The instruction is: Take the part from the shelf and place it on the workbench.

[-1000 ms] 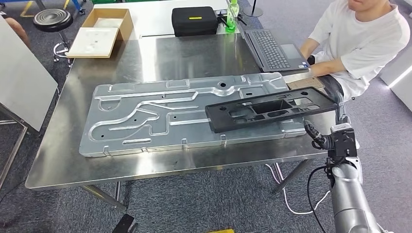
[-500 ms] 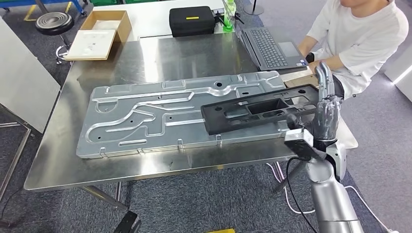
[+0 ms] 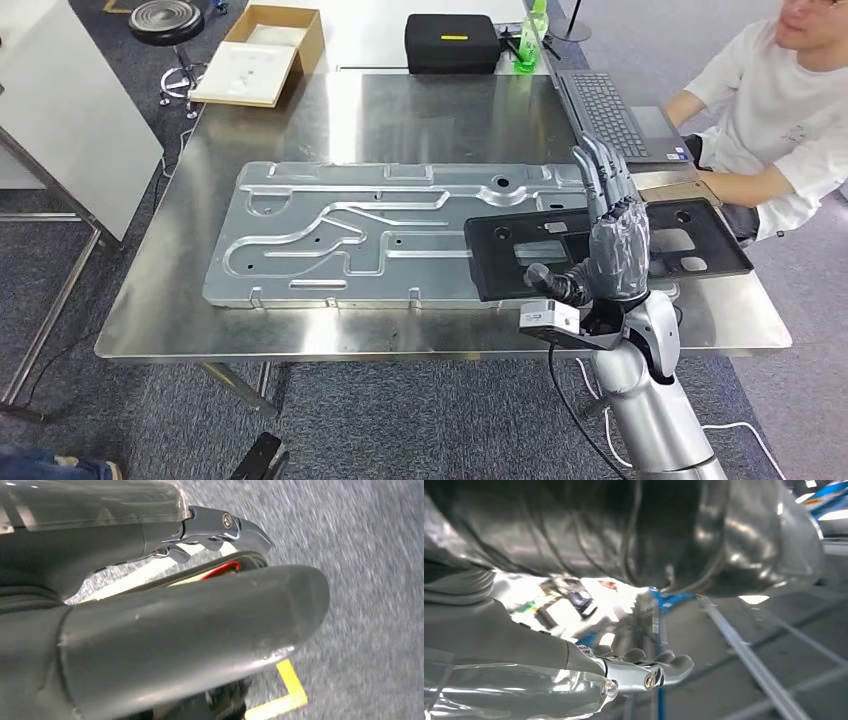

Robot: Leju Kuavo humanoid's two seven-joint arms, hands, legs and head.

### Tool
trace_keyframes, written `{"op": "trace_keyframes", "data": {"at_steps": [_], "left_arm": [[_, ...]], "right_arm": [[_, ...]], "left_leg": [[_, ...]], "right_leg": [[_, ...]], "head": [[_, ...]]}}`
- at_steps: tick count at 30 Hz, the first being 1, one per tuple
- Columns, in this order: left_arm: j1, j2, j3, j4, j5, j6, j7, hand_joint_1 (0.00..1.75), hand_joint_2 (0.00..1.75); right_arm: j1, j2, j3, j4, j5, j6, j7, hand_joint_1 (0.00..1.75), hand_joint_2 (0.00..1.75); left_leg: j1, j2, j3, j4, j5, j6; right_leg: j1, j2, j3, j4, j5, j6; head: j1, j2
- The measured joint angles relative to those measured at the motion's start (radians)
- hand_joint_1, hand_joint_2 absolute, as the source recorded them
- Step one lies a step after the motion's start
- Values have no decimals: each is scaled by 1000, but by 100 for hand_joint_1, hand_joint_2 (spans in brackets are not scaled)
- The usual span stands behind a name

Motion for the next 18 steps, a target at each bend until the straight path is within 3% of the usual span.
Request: {"op": "trace_keyframes", "data": {"at_steps": [2, 4, 6, 8, 10, 11, 12, 14, 16, 18], "left_arm": [[0, 0, 0, 0, 0, 0, 1, 0, 0], [1, 0, 0, 0, 0, -1, 1, 0, 0], [1, -1, 0, 0, 0, -2, 1, 0, 0], [0, -2, 0, 0, 1, -3, 1, 0, 0], [0, -3, 0, 0, 1, -3, 1, 0, 0], [0, -3, 0, 0, 1, -3, 1, 0, 0], [1, -2, 0, 0, 1, -3, 1, 0, 0], [2, -1, 0, 0, 1, -3, 1, 0, 0], [1, -2, 0, 0, 1, -3, 1, 0, 0], [2, -3, 0, 0, 1, -3, 2, 0, 0]], "right_arm": [[6, -6, 5, -1, 7, -3, 7, 0, 0], [13, -12, 12, -1, 14, -9, 13, 0, 0], [15, -14, 18, -2, 21, -16, 17, 0, 0], [15, -16, 20, -4, 27, -21, 18, 0, 0], [16, -19, 21, -5, 29, -23, 18, 0, 0], [16, -20, 22, -6, 29, -24, 18, 0, 0], [16, -20, 24, -6, 29, -24, 18, 0, 0], [16, -21, 28, -6, 30, -26, 19, 0, 0], [17, -21, 29, -7, 31, -29, 19, 0, 0], [21, -21, 30, -8, 32, -31, 20, 0, 0]], "left_leg": [[-1, -20, 0, 0, 0, 4], [-1, -42, 0, 1, 0, 4], [-1, -66, 1, 4, -2, 1], [-1, -87, -3, 9, -4, -6], [1, -104, -9, 10, -2, -18], [2, -113, -11, 9, 0, -24], [4, -112, -13, 11, -2, -29], [2, -81, -31, 50, -28, -37], [3, -37, -81, 157, -83, -41], [5, -22, -132, 262, -120, -44]], "right_leg": [[-2, 16, -62, 119, -48, 3], [-4, 19, -87, 155, -38, 4], [-8, 33, -47, 57, 33, 2], [-11, 67, 3, -56, 82, -2], [-9, 81, 18, -92, 82, -5], [-8, 74, 20, -96, 83, -9], [-9, 64, 23, -100, 85, -14], [-10, 44, 30, -109, 87, -27], [-7, 22, 33, -112, 86, -36], [-2, -3, 34, -112, 84, -41]], "head": [[0, 0], [0, 0], [0, 0], [0, 0], [0, 0], [0, 0], [0, 0], [-1, 0], [-2, 0], [-2, 0]]}}
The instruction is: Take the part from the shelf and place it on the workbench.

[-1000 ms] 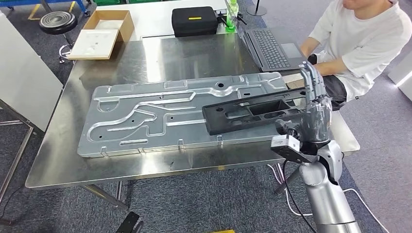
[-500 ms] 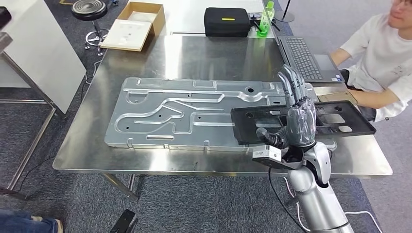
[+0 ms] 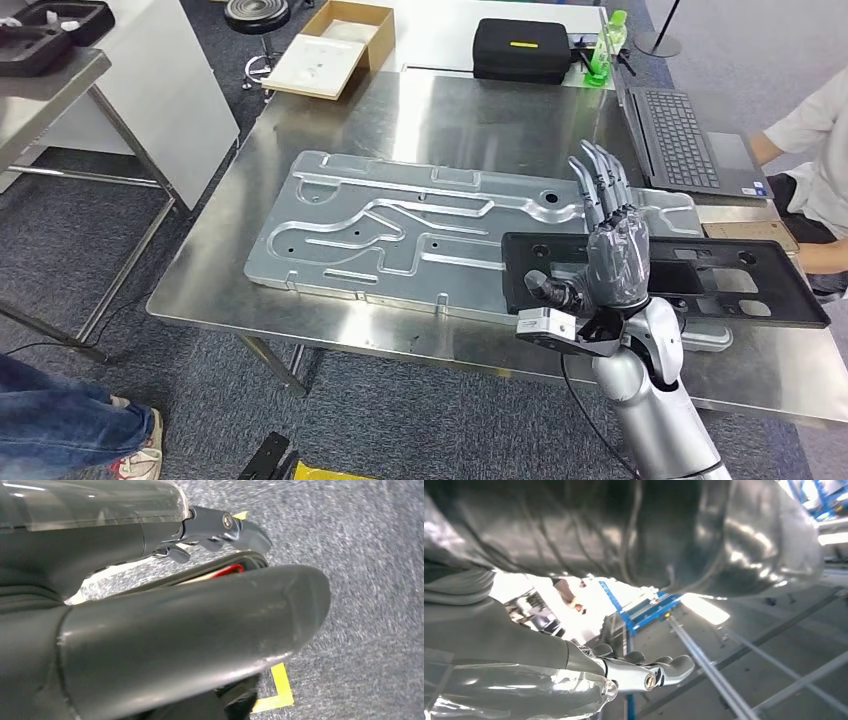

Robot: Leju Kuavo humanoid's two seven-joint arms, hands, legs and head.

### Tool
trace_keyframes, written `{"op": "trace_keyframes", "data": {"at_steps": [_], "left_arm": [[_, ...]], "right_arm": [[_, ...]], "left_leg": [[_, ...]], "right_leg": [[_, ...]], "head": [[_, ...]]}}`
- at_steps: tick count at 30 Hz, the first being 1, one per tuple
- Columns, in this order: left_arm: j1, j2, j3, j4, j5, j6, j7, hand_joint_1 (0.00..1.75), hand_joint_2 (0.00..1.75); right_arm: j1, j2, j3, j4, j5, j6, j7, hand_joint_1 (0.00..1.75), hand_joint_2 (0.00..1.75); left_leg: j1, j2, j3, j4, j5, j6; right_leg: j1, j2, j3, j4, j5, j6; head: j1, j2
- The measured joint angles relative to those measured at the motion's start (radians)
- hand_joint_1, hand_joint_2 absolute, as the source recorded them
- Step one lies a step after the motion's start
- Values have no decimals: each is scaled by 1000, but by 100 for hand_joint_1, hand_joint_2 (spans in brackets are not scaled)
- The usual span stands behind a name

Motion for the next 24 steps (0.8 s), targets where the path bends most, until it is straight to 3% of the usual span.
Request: {"op": "trace_keyframes", "data": {"at_steps": [1, 2, 4, 6, 7, 9, 11, 13, 14, 15, 16, 17, 18, 20, 22, 24], "left_arm": [[1, 0, 0, 0, 0, 0, 0, 0, 0], [2, 0, 0, 0, 0, 0, 0, 0, 0], [2, 1, 0, 0, 1, 0, 0, 0, 0], [-1, 1, 0, 0, 2, 0, 0, 0, 0], [-2, 1, 0, 0, 2, 0, 0, 0, 0], [1, 2, 0, 0, 2, 0, 1, 0, 0], [2, 2, 0, 0, 2, 0, 2, 0, 0], [0, 2, 0, 0, 2, 0, 3, 0, 0], [0, 2, 0, 0, 2, 0, 3, 0, 0], [0, 2, 0, 0, 3, 0, 4, 0, 0], [1, 3, 0, 0, 3, 0, 4, 0, 0], [2, 3, 0, 0, 3, 0, 4, 0, 0], [2, 4, 0, 0, 3, 0, 5, 0, 0], [1, 4, 0, 0, 3, 0, 5, 0, 0], [1, 4, 0, 0, 3, 1, 6, 0, 0], [5, 8, 0, 0, 3, 1, 8, 0, 0]], "right_arm": [[2, 0, 1, 0, 1, -1, 0, 0, 0], [3, 0, 1, 0, 3, -1, 0, 0, 0], [3, 0, 2, 0, 8, -3, 1, 0, 0], [3, -1, 2, 0, 10, -5, 1, 0, 0], [3, -2, 3, 0, 11, -5, 1, 0, 0], [3, -4, 4, 0, 11, -5, 1, 0, 0], [2, -5, 6, 0, 12, -6, 1, 0, 0], [4, -7, 6, 0, 13, -8, 1, 0, 0], [6, -8, 6, 1, 13, -10, 1, 0, 0], [10, -9, 6, 2, 13, -10, 1, 0, 0], [13, -9, 6, 4, 14, -10, 2, 0, 0], [14, -9, 6, 4, 14, -11, 2, 0, 0], [15, -9, 6, 5, 14, -11, 2, 0, 0], [15, -9, 6, 5, 14, -12, 2, 0, 0], [16, -9, 6, 5, 15, -17, 2, 0, 0], [16, -9, 6, 5, 15, -21, 2, 0, 0]], "left_leg": [[1, 3, -6, 11, 5, -1], [1, 8, 10, -18, 27, -1], [-2, 40, 76, -144, 84, 3], [-9, 73, 122, -235, 110, 11], [-13, 77, 128, -250, 110, 16], [-14, 55, 127, -255, 115, 28], [-10, 34, 130, -263, 122, 39], [-7, 15, 131, -267, 127, 47], [-7, 5, 130, -266, 128, 49], [-7, -6, 130, -266, 128, 50], [-8, -19, 130, -265, 128, 50], [-8, -31, 130, -264, 128, 50], [-8, -44, 130, -262, 128, 50], [-7, -68, 128, -257, 127, 45], [-6, -87, 121, -255, 129, 35], [-4, -107, 116, -259, 133, 21]], "right_leg": [[1, -12, 0, 0, -1, -1], [2, -23, 1, 1, -2, 0], [3, -44, 3, 2, -5, 3], [9, -62, 5, 5, -9, 11], [11, -71, 6, 6, -11, 15], [12, -90, 9, 5, -13, 25], [7, -65, 2, 32, -36, 36], [1, -8, -42, 131, -93, 44], [0, 9, -73, 195, -122, 46], [-1, 17, -100, 248, -139, 48], [-2, 20, -113, 271, -137, 48], [-2, 23, -109, 257, -116, 48], [-3, 29, -87, 208, -81, 46], [-7, 66, -28, 78, -22, 41], [-6, 92, 0, 15, -8, 35], [-5, 79, 4, 8, -7, 27]], "head": [[0, 0], [0, 0], [0, 0], [0, 0], [1, 0], [1, 0], [1, 0], [2, 0], [2, 0], [2, 0], [2, 0], [2, 0], [2, 0], [2, 0], [2, 0], [2, 0]]}}
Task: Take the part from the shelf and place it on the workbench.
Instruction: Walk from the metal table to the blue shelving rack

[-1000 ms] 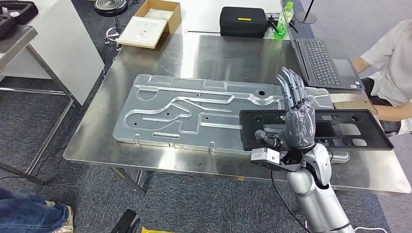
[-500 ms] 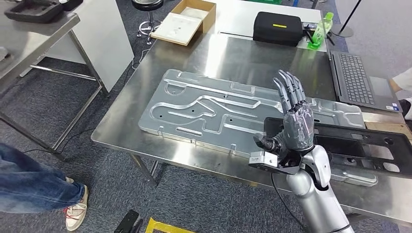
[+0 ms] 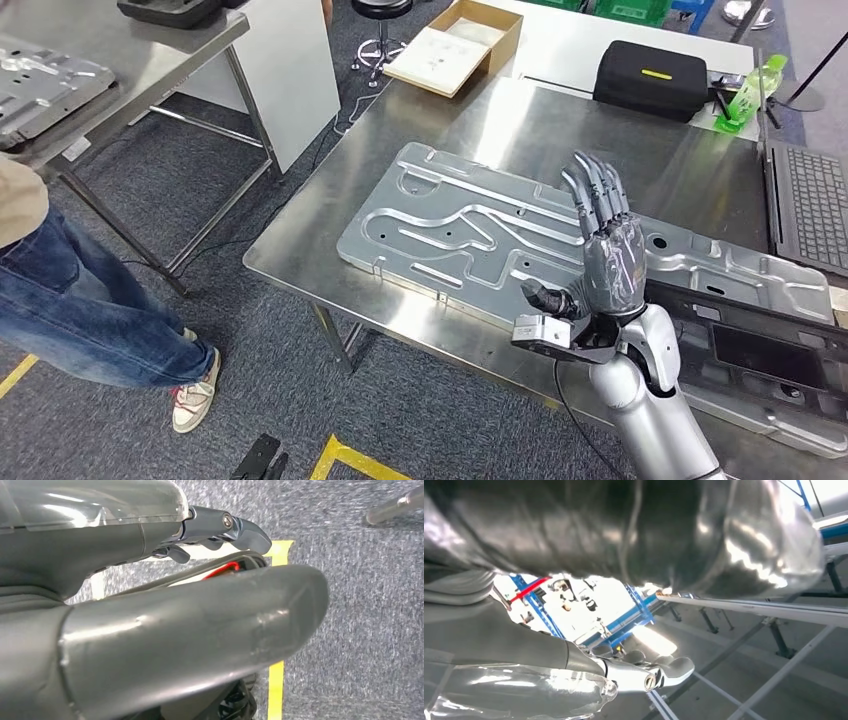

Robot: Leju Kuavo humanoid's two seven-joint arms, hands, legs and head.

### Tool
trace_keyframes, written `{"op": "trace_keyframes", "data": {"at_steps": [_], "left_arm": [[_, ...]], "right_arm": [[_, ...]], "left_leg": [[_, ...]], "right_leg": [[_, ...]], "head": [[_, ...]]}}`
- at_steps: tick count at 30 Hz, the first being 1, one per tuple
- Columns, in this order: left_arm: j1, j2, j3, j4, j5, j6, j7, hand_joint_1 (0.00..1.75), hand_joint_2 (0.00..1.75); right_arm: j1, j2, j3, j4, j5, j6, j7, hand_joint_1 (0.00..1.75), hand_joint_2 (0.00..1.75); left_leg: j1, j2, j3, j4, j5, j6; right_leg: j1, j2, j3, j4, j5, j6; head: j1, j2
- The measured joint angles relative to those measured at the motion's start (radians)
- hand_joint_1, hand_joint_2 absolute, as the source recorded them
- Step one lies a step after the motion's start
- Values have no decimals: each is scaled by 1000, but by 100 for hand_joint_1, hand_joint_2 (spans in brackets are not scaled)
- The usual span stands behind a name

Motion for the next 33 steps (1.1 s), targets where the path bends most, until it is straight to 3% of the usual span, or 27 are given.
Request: {"op": "trace_keyframes", "data": {"at_steps": [1, 3, 5, 7, 8, 9, 11, 13, 16, 18, 20, 22, 23, 25, 26, 27, 29, 31, 33], "left_arm": [[3, 3, 0, 0, 0, 0, 1, 0, 0], [5, 7, 0, 0, 0, 1, 2, 0, 0], [6, 8, 0, 0, 0, 3, 7, 0, 0], [10, 8, 0, 0, 5, 9, 26, 0, 0], [16, 10, 0, 0, 8, 13, 40, 0, 0], [22, 12, 0, 0, 13, 18, 55, 0, 0], [35, 17, 0, 0, 21, 29, 76, 0, 0], [41, 19, 0, 1, 28, 36, 85, 0, 0], [47, 21, 1, 1, 30, 39, 91, 0, 0], [48, 22, 1, 1, 31, 40, 93, 0, 0], [47, 21, 1, 1, 32, 39, 93, 0, 0], [47, 21, 1, 1, 37, 27, 92, 0, 0], [48, 21, 1, 1, 40, 19, 91, 0, 0], [48, 20, 1, 1, 41, 10, 87, 0, 0], [48, 18, 1, 1, 41, 11, 85, 0, 0], [48, 16, 1, 1, 40, 14, 84, 0, 0], [49, 13, 1, 1, 39, 19, 85, 0, 0], [53, 13, 1, 1, 39, 22, 86, 0, 0], [56, 12, 1, 1, 38, 24, 87, 0, 0]], "right_arm": [[0, 1, 0, 0, 0, -1, 0, 0, 0], [0, 2, 1, 0, 0, -2, -1, 0, 0], [2, 2, 2, 2, 0, -3, -1, 0, 0], [8, 2, 2, 6, -2, -5, -3, 0, 0], [12, 2, 2, 8, -4, -8, -4, 0, 0], [16, 2, 2, 10, -5, -13, -7, 0, 0], [23, 2, 2, 14, -9, -22, -15, 0, 0], [27, 2, 2, 16, -10, -27, -22, 0, 0], [28, 4, 2, 18, -11, -30, -25, 0, 0], [28, 5, 2, 18, -11, -31, -26, 0, 0], [30, 4, 2, 21, -11, -33, -26, 0, 0], [34, 4, 2, 25, -11, -33, -26, 0, 0], [35, 4, 2, 27, -11, -33, -26, 0, 0], [32, 5, 3, 30, -10, -33, -26, 0, 0], [29, 5, 5, 31, -9, -33, -27, 0, 0], [27, 5, 6, 31, -8, -33, -27, 0, 0], [23, 6, 10, 33, -5, -33, -28, 0, 0], [21, 10, 14, 33, -4, -32, -28, 0, 0], [17, 14, 17, 33, -4, -32, -28, 0, 0]], "left_leg": [[0, 2, -2, 3, -3, -6], [-3, 41, -25, 50, -35, -15], [-1, 91, -77, 167, -97, -22], [3, 108, -119, 258, -127, -27], [4, 112, -116, 256, -117, -28], [4, 118, -94, 216, -91, -28], [0, 151, -21, 85, -37, -23], [-7, 175, 18, 6, -18, -11], [-9, 151, 19, -6, -14, 7], [-3, 132, 24, -16, -8, 20], [-1, 113, 25, -19, -4, 27], [-1, 91, 23, -17, -3, 29], [-2, 79, 23, -15, -3, 29], [-1, 53, 22, -10, -5, 27], [-1, 41, 21, -7, -5, 24], [-1, 30, 18, -4, -6, 21], [2, 9, 9, -2, -5, 9], [5, -6, 3, -4, -1, -5], [3, 31, -12, 25, -21, -16]], "right_leg": [[-1, -11, 3, -6, 3, -6], [-5, -36, 10, -18, 8, -20], [-1, -62, 12, -21, 8, -28], [2, -88, 12, -20, 6, -30], [2, -101, 12, -19, 4, -29], [2, -112, 13, -17, 2, -28], [5, -131, 16, -14, -5, -22], [10, -149, 19, -11, -10, -13], [11, -168, 25, -10, -15, 1], [5, -130, 12, 29, -46, 11], [1, -77, -41, 141, -106, 17], [1, -61, -97, 248, -140, 19], [1, -59, -105, 257, -130, 19], [0, -45, -68, 170, -63, 15], [-2, -21, -38, 104, -32, 12], [-3, 4, -15, 49, -12, 9], [-3, 30, 4, 2, -6, 5], [-2, 9, 8, -5, -2, -3], [-5, -17, 16, -17, 3, -16]], "head": [[0, 0], [-4, 0], [-7, 0], [-7, 0], [-7, 0], [-7, 0], [-7, 0], [-7, 0], [-7, 0], [-6, 0], [-6, 0], [-6, 0], [-6, 0], [-6, 0], [-6, 0], [-6, 0], [-6, 0], [-6, 0], [-7, 0]]}}
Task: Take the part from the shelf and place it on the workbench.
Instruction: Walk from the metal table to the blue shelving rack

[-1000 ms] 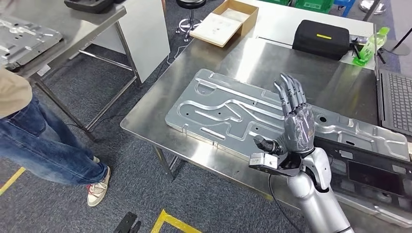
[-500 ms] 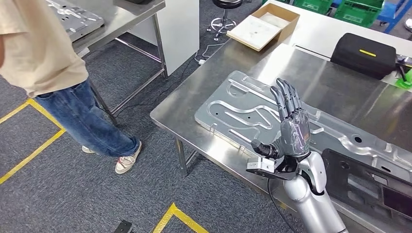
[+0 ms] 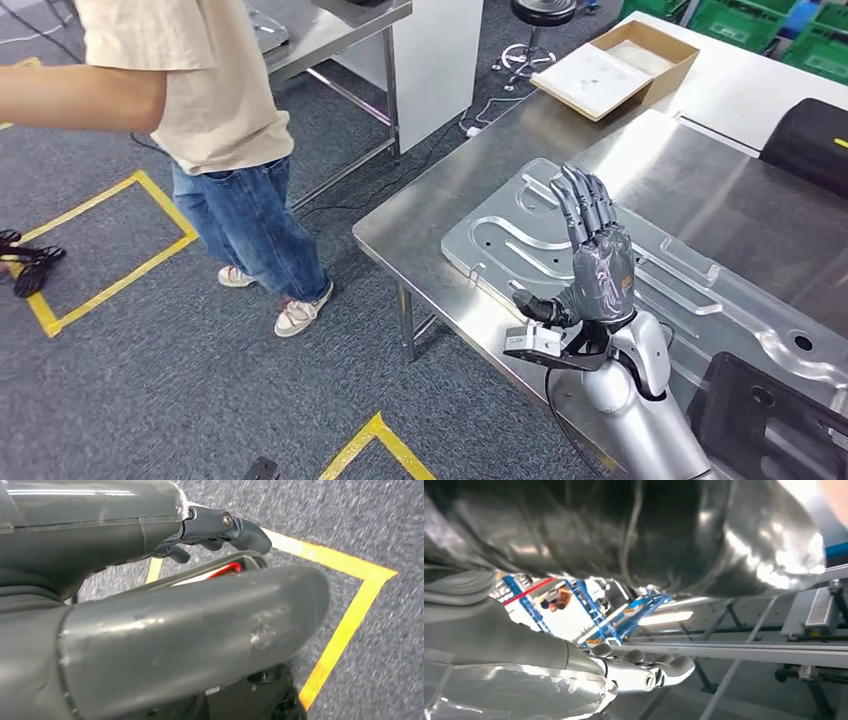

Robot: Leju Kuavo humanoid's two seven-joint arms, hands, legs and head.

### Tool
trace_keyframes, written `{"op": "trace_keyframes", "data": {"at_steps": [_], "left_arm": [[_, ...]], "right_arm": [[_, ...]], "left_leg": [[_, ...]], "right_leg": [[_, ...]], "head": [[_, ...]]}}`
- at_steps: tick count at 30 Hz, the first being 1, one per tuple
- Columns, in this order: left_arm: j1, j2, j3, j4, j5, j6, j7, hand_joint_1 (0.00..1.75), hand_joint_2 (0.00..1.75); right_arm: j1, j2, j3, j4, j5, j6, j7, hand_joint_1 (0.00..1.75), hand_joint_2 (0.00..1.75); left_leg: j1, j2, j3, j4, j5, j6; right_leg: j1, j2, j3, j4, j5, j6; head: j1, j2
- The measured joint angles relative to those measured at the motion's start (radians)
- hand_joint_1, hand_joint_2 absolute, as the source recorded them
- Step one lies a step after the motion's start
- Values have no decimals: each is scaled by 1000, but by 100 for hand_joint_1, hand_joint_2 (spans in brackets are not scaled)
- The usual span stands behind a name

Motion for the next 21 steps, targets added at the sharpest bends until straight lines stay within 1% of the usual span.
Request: {"op": "trace_keyframes", "data": {"at_steps": [1, 2, 3, 4, 5, 6, 7, 8, 9, 10, 11, 12, 13, 14, 15, 16, 17, 18, 19, 20, 21], "left_arm": [[-1, 0, 0, 0, 0, 0, 0, 0, 0], [-2, -1, 0, 0, 0, 1, 0, 0, 0], [-3, -1, 0, 0, 0, 1, 0, 0, 0], [-3, -1, 0, 0, 0, 2, 0, 0, 0], [-1, -1, 0, 0, 0, 2, 1, 0, 0], [0, -1, 0, 0, 0, 2, 2, 0, 0], [2, -1, 0, 0, 1, 3, 4, 0, 0], [2, -1, 0, 0, 2, 3, 7, 0, 0], [2, -1, 0, 0, 3, 4, 10, 0, 0], [2, -1, 0, 0, 3, 4, 13, 0, 0], [3, -1, 0, 0, 4, 4, 17, 0, 0], [5, -1, 0, 0, 4, 4, 20, 0, 0], [8, 0, 0, 0, 5, 4, 24, 0, 0], [12, -1, 0, 0, 6, 4, 28, 0, 0], [15, -1, 0, 0, 7, 4, 31, 0, 0], [18, -1, 0, 0, 8, 3, 34, 0, 0], [20, -2, 0, 0, 9, 2, 37, 0, 0], [21, -2, 0, 0, 11, 1, 38, 0, 0], [23, -3, -1, 0, 12, 0, 39, 0, 0], [25, -3, -1, 0, 12, -1, 38, 0, 0], [28, -4, -1, 0, 13, -1, 37, 0, 0]], "right_arm": [[-1, 1, 1, 0, 0, 0, 0, 0, 0], [-1, 2, 2, 1, 0, 0, 0, 0, 0], [-1, 3, 4, 2, 0, 0, 0, 0, 0], [0, 3, 5, 3, 0, 0, -1, 0, 0], [0, 3, 7, 5, 0, 0, -1, 0, 0], [0, 4, 8, 6, 0, 0, -1, 0, 0], [0, 4, 9, 6, 0, 0, -1, 0, 0], [0, 4, 9, 6, 0, 0, -1, 0, 0], [-1, 4, 9, 6, 0, 0, -1, 0, 0], [-1, 4, 9, 6, 0, -1, -1, 0, 0], [-1, 4, 10, 6, 0, -1, 0, 0, 0], [-1, 4, 10, 6, 0, 0, 0, 0, 0], [-1, 4, 11, 6, 1, 0, 1, 0, 0], [-1, 4, 12, 5, 3, 0, 1, 0, 0], [-1, 4, 13, 5, 4, 0, 2, 0, 0], [0, 4, 15, 4, 7, 0, 4, 0, 0], [2, 3, 15, 4, 10, 0, 5, 0, 0], [7, 2, 15, 3, 13, -1, 7, 0, 0], [15, 0, 15, 3, 16, -1, 9, 0, 0], [25, -3, 15, 3, 18, -1, 11, 0, 0], [36, -5, 15, 3, 19, -1, 12, 0, 0]], "left_leg": [[0, 31, -19, 41, -25, -4], [0, 59, -46, 99, -58, -8], [2, 72, -78, 165, -89, -12], [3, 79, -103, 217, -108, -15], [4, 82, -113, 240, -109, -17], [5, 86, -102, 222, -92, -18], [4, 93, -73, 169, -60, -17], [3, 110, -34, 98, -30, -14], [-1, 127, -1, 36, -9, -9], [-5, 138, 21, -6, 2, -3], [-9, 144, 29, -25, 4, 4], [-12, 137, 29, -27, 4, 10], [-12, 128, 28, -29, 6, 16], [-10, 119, 30, -34, 8, 22], [-7, 111, 34, -40, 12, 28], [-3, 103, 37, -46, 15, 33], [-1, 95, 39, -50, 17, 37], [-1, 85, 39, -50, 17, 39], [-1, 75, 39, -50, 17, 40], [-1, 63, 39, -49, 16, 41], [-2, 49, 39, -48, 16, 41]], "right_leg": [[-1, -14, 3, -5, 2, -6], [2, -29, 5, -7, 1, -9], [4, -44, 5, -6, 0, -13], [6, -58, 4, -6, -1, -13], [7, -72, 4, -5, -3, -13], [7, -86, 4, -4, -5, -12], [7, -98, 6, -2, -8, -11], [8, -110, 7, 0, -11, -8], [10, -119, 9, 3, -15, -4], [13, -128, 11, 4, -18, 0], [15, -136, 12, 5, -20, 4], [16, -144, 13, 3, -20, 9], [17, -152, 16, 1, -20, 13], [16, -150, 18, 1, -24, 19], [14, -137, 16, 11, -33, 25], [13, -113, 4, 39, -54, 31], [10, -85, -18, 88, -83, 34], [9, -61, -51, 154, -114, 36], [8, -49, -84, 218, -138, 37], [7, -43, -107, 259, -145, 37], [7, -40, -114, 265, -131, 36]], "head": [[-1, 0], [-2, 0], [-2, 0], [-2, 0], [-2, 0], [-2, 0], [-2, 0], [-2, 0], [-2, 0], [-2, 0], [-2, 0], [-2, 0], [-2, 0], [-2, 0], [-2, 0], [-1, 0], [-1, 0], [-1, 0], [-1, 0], [-1, 0], [-1, 0]]}}
